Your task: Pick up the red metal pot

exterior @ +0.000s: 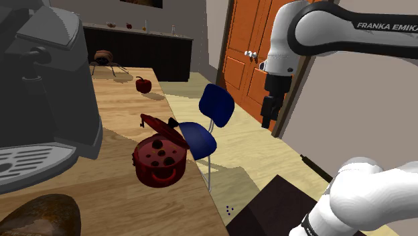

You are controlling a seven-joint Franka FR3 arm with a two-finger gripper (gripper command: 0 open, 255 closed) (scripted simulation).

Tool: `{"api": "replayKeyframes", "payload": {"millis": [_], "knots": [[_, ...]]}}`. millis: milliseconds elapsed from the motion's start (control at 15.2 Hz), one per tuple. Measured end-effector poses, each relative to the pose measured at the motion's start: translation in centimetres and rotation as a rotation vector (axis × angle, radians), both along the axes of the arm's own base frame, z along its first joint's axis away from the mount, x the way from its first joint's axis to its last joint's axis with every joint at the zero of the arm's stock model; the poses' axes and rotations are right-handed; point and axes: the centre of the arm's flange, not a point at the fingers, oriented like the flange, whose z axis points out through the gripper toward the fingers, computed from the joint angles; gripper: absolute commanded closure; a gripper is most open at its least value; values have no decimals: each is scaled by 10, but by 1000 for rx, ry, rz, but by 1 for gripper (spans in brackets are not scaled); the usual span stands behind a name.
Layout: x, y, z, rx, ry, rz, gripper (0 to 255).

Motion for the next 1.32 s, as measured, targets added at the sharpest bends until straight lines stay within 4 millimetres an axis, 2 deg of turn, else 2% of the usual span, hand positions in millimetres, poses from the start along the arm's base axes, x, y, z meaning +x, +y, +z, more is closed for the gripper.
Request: {"api": "replayKeyframes", "payload": {"millis": [132, 462, 924, 1320], "knots": [[3, 4, -1, 12, -1, -1, 0], [26, 34, -7, 136, -14, -12, 0], [68, 87, -9, 329, -33, -31, 0], [102, 131, 0, 495, -50, -49, 0]]}}
